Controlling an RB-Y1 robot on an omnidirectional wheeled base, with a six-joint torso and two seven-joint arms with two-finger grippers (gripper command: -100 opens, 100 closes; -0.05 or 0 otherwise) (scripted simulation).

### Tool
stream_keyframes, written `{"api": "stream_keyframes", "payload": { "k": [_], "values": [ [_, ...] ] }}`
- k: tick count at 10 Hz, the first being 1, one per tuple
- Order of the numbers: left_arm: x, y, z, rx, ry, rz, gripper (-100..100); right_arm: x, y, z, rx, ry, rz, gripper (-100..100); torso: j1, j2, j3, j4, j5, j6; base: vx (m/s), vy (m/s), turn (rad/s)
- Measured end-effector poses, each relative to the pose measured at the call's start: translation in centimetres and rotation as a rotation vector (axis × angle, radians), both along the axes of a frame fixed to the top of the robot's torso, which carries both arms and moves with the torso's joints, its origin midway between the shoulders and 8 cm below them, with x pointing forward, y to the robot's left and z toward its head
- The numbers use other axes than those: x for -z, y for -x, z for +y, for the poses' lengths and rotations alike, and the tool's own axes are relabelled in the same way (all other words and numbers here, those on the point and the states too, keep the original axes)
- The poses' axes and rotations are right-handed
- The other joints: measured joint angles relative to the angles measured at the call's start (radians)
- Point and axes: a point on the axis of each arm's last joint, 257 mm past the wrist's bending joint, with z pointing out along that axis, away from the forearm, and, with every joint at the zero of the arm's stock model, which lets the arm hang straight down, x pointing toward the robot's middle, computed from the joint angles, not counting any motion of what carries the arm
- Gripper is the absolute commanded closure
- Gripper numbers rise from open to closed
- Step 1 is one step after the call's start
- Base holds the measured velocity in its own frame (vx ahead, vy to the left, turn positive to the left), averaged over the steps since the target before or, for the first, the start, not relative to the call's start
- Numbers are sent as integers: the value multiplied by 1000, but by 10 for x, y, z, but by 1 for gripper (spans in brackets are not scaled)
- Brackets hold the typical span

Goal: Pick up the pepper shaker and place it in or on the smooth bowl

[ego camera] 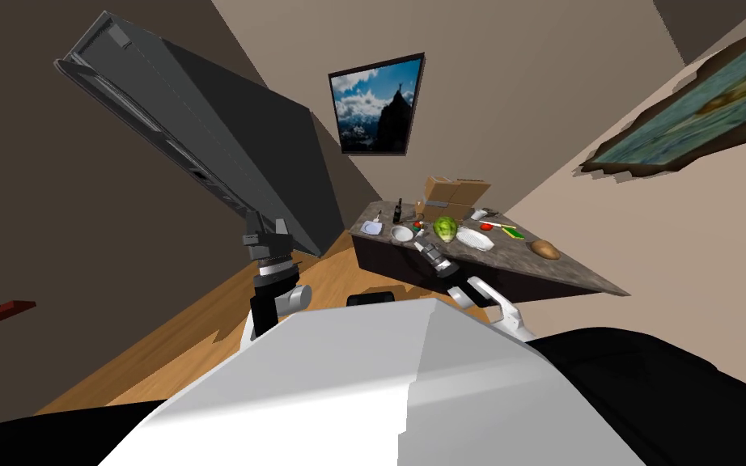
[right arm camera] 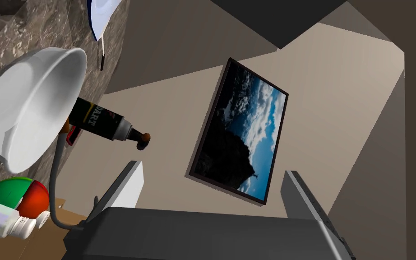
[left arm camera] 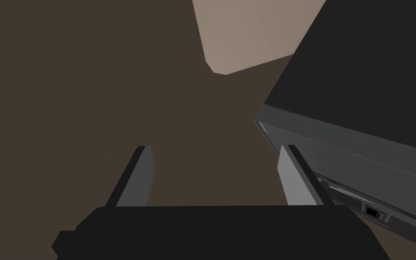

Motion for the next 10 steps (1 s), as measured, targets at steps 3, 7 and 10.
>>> {"api": "stream_keyframes", "payload": {
  "k": [3,7,10],
  "values": [
    [0,0,0,0,0,0,0,18,3,-10,-23,78,51,-100,-1,0,0,0,0,0,1,10,28],
    [0,0,0,0,0,0,0,47,8,-31,-49,197,134,-100,0,0,0,0,0,0,3,20,58],
    [0,0,0,0,0,0,0,62,11,-46,-66,276,184,-100,-1,0,0,0,0,0,1,11,33]
  ]
}}
